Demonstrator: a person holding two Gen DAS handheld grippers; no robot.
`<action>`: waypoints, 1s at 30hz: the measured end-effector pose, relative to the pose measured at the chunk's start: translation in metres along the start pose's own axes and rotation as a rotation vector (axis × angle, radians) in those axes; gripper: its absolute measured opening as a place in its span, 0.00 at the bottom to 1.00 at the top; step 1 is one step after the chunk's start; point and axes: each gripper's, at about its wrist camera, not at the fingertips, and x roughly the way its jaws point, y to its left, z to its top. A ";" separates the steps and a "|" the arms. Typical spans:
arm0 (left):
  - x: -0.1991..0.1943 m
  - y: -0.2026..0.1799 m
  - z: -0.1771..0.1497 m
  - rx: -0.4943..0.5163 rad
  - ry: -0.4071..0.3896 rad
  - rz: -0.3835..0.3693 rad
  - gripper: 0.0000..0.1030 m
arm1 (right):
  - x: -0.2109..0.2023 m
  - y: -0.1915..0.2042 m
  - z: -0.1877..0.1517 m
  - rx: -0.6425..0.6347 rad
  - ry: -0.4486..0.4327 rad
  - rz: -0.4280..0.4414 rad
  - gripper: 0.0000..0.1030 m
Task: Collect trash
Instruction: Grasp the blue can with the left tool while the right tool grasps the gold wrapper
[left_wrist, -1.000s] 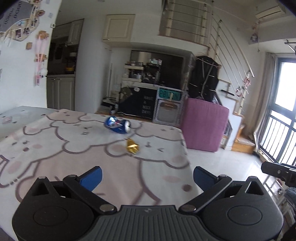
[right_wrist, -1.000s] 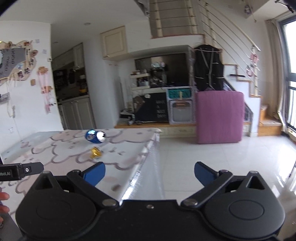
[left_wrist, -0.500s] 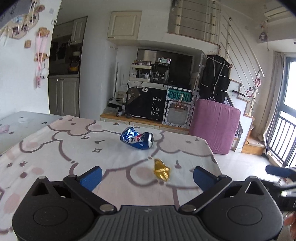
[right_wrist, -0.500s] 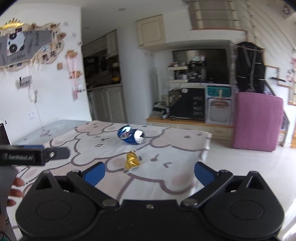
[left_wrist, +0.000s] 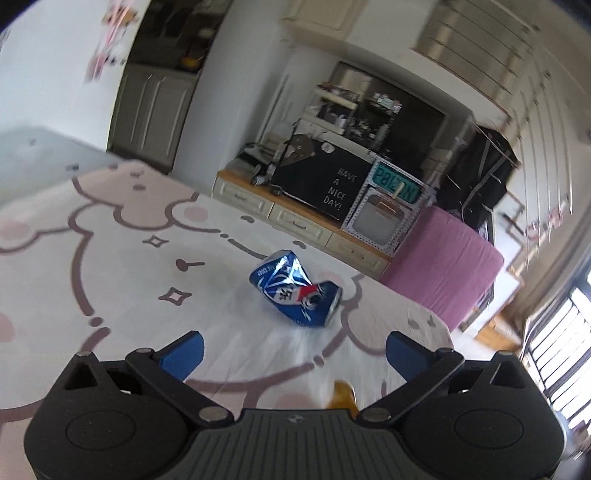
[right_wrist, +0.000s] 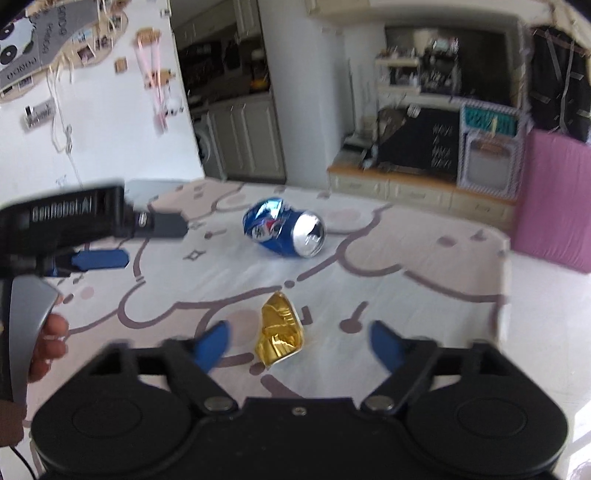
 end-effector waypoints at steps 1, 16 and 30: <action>0.007 0.004 0.002 -0.023 0.003 -0.003 1.00 | 0.010 -0.001 0.001 0.004 0.016 0.013 0.63; 0.084 0.034 0.008 -0.303 0.066 -0.087 1.00 | 0.078 0.007 -0.008 -0.183 0.066 0.066 0.45; 0.147 0.033 0.019 -0.524 0.066 -0.085 1.00 | 0.052 0.004 -0.024 -0.138 0.061 0.166 0.33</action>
